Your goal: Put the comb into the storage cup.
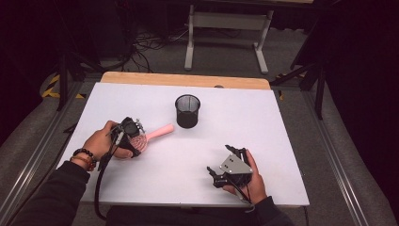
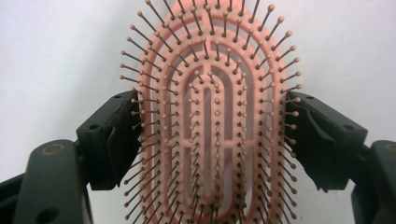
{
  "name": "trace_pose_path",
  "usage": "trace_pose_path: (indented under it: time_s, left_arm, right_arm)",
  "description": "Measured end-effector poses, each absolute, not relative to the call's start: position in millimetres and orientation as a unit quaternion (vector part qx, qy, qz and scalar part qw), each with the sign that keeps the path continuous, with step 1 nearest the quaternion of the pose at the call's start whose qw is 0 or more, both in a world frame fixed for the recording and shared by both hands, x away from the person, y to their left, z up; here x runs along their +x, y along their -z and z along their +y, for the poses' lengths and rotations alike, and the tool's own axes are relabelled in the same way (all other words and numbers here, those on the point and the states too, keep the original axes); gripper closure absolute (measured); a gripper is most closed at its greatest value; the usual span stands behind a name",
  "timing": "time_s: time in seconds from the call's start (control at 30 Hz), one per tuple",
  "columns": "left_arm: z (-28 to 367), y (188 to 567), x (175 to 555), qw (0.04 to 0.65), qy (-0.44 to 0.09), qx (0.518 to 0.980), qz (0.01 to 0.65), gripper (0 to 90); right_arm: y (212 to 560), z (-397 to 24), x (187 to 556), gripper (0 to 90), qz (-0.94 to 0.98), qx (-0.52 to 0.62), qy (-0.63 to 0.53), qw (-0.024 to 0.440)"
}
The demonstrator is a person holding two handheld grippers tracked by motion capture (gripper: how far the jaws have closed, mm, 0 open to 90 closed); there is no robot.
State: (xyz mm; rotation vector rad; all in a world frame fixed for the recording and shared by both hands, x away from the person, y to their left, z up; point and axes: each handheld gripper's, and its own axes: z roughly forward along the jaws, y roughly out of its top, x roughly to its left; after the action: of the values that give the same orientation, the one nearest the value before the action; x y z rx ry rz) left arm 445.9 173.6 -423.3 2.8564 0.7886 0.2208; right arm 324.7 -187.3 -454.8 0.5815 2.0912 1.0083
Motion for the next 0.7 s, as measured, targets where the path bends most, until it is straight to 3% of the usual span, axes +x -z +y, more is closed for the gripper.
trace_pose_path:
  time_s: [0.13, 0.17, 0.2, 0.23, 0.27, 0.3, 0.33, 0.4, 0.43, 0.57, 0.7]
  left_arm:
    - [176.9, 415.9, 441.4, 0.111, -0.07, 0.956, 0.263, 22.5]
    - [179.1, 411.6, 439.5, 0.135, -0.068, 0.954, 0.259, 44.4]
    - [183.7, 402.9, 437.9, 0.167, -0.089, 0.944, 0.269, 59.4]
    - [186.5, 397.8, 437.5, 0.186, -0.09, 0.939, 0.275, 86.8]
    - [188.5, 393.2, 436.9, 0.192, -0.081, 0.942, 0.264, 87.9]
    - [187.9, 394.3, 437.6, 0.177, -0.08, 0.946, 0.261, 83.3]
    - [187.4, 397.4, 439.4, 0.166, -0.073, 0.948, 0.263, 72.2]
    - [187.4, 406.3, 444.1, 0.17, -0.037, 0.943, 0.283, 37.9]
    - [185.9, 408.9, 443.1, 0.166, -0.032, 0.946, 0.277, 32.0]
    - [176.7, 420.4, 444.6, 0.169, -0.027, 0.948, 0.268, 14.9]
    - [163.2, 429.1, 446.9, 0.145, -0.027, 0.955, 0.257, 16.9]
  right_arm:
    - [451.6, -175.5, 323.8, 6.7, 0.806, 0.206, -0.386, 0.399]
    - [450.5, -171.8, 323.4, 7.5, 0.805, 0.196, -0.385, 0.406]
    - [449.8, -168.3, 322.9, 8.3, 0.804, 0.19, -0.382, 0.415]
    - [448.2, -162.2, 322.1, 8.9, 0.803, 0.175, -0.378, 0.426]
    - [447.3, -158.5, 322.0, 9.1, 0.804, 0.167, -0.377, 0.428]
    - [446.5, -151.8, 322.5, 9.0, 0.807, 0.155, -0.375, 0.43]
    - [446.6, -146.9, 323.3, 9.0, 0.809, 0.149, -0.377, 0.427]
    - [447.7, -139.7, 324.9, 9.1, 0.813, 0.143, -0.381, 0.416]
    - [449.2, -135.8, 325.9, 9.2, 0.816, 0.14, -0.378, 0.413]
    - [455.2, -132.2, 327.1, 9.2, 0.828, 0.14, -0.374, 0.394]
    - [457.1, -133.5, 327.4, 9.2, 0.83, 0.141, -0.372, 0.391]
